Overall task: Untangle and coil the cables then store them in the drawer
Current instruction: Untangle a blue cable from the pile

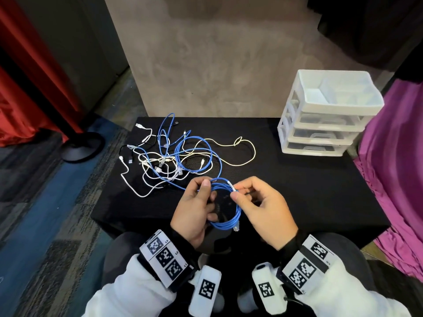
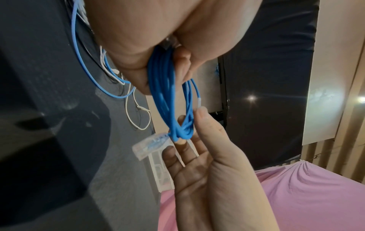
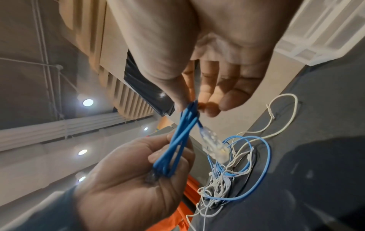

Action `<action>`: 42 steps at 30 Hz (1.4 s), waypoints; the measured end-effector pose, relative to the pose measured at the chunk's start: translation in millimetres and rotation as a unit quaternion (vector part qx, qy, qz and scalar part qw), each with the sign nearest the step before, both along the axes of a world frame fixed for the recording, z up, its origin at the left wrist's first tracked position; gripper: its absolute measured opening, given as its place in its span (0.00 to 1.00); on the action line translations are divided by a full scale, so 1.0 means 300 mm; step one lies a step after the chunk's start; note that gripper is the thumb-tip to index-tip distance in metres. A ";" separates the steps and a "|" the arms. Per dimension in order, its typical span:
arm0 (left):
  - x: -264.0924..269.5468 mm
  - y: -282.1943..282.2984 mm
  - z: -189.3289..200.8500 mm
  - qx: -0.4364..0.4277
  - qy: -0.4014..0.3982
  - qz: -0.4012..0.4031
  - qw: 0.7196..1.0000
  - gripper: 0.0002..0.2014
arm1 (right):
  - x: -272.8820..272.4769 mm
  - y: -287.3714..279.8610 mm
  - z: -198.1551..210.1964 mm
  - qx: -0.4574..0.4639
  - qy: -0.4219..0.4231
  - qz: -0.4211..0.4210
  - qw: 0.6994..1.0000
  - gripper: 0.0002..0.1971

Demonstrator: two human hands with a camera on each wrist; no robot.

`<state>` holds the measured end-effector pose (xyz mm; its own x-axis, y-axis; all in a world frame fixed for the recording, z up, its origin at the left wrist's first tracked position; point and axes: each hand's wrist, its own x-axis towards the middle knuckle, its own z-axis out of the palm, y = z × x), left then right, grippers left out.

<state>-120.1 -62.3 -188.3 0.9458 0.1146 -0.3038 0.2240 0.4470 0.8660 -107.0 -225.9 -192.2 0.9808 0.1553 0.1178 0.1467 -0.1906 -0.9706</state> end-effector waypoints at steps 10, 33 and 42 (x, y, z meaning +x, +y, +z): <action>-0.001 -0.001 0.030 -0.060 -0.026 0.006 0.998 0.08 | 0.007 -0.008 -0.040 0.160 0.135 0.060 0.976 0.11; 0.021 0.097 0.134 0.007 0.055 -0.262 0.963 0.26 | 0.058 -0.127 0.022 0.118 0.144 0.241 0.952 0.09; 0.011 0.098 0.094 0.000 -0.015 -0.195 0.981 0.14 | 0.044 -0.134 0.008 0.200 0.183 0.233 0.934 0.17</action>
<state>-117.0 -32.9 -160.1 0.9261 -0.2573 -0.2758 0.3530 0.3333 0.8743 -93.6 -266.0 -189.9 0.8032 0.5914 -0.0714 -0.2317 0.1997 -0.9521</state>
